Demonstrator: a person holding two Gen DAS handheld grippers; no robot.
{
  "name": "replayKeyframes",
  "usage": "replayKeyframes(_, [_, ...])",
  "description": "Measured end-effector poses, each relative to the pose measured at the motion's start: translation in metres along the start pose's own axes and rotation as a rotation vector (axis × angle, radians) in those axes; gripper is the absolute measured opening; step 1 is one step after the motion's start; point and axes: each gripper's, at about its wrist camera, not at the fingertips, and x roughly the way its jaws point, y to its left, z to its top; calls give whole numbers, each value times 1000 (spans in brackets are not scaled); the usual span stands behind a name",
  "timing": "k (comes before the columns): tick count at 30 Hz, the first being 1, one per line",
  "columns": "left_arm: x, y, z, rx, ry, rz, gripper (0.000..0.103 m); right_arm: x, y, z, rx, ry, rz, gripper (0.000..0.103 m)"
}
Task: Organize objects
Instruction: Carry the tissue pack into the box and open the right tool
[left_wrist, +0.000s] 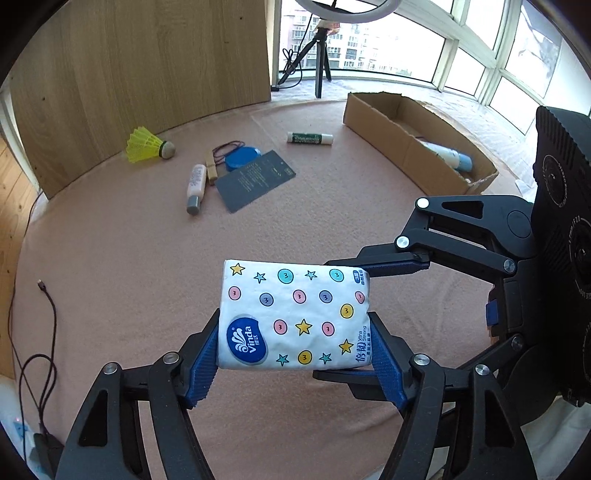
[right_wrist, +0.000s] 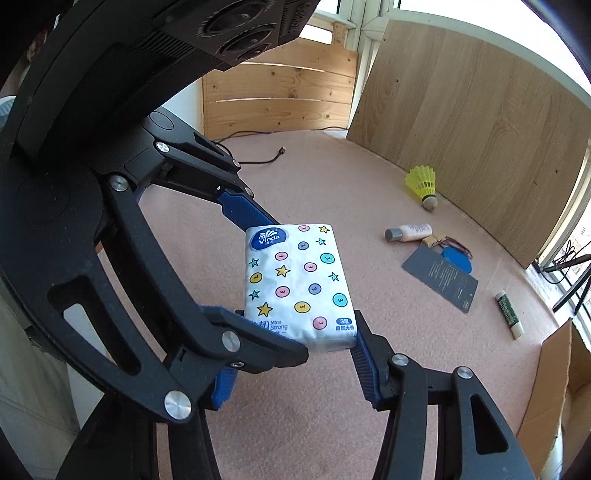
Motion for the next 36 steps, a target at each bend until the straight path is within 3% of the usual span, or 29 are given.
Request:
replayKeyframes(9, [-24,-12,14,27,-33,41,75,-22,-4,12,-21,-48,-30,50])
replayKeyframes(22, [-22,-34,31,92,-35,31,75,-40,-12,5,17,-65,-75,50])
replayKeyframes(36, [3,-110,82,211,-32,-5,75,-84,-61,-33,103,-78,-161,50])
